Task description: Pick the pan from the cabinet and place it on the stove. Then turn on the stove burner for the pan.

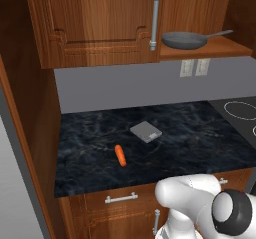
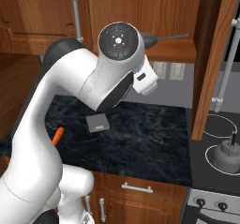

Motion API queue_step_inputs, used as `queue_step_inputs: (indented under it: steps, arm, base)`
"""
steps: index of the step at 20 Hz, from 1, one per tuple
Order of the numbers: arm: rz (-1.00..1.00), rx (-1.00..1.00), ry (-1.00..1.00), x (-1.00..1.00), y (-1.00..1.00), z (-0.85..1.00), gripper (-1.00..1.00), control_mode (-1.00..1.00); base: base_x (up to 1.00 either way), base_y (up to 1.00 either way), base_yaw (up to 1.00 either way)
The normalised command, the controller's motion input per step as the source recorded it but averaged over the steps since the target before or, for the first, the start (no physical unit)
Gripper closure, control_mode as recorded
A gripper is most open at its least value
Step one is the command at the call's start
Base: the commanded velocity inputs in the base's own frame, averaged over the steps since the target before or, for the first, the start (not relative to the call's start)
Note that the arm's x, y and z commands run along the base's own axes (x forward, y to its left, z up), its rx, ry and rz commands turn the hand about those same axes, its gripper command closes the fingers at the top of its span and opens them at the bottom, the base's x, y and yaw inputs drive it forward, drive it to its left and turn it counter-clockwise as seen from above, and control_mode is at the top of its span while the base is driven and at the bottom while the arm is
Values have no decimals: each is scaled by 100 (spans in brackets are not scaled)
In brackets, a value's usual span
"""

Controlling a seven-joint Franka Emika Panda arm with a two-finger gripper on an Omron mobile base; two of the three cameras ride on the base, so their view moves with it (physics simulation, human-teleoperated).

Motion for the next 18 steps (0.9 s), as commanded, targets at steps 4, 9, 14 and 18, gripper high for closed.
queue_step_inputs:
  steps: [4, 9, 14, 18]
  arm:
    - [-8, 12, -16, 23, 15, 0, -100, -100]
    - [-10, 7, -10, 32, 12, 0, -100, -100]
    - [-8, 3, 0, 34, 0, 0, -100, -100]
    - [-11, 4, 0, 16, -7, 0, -100, -100]
  base:
    - [0, 0, 0]
    - [0, 0, 0]
    - [0, 0, 0]
    - [0, 0, 0]
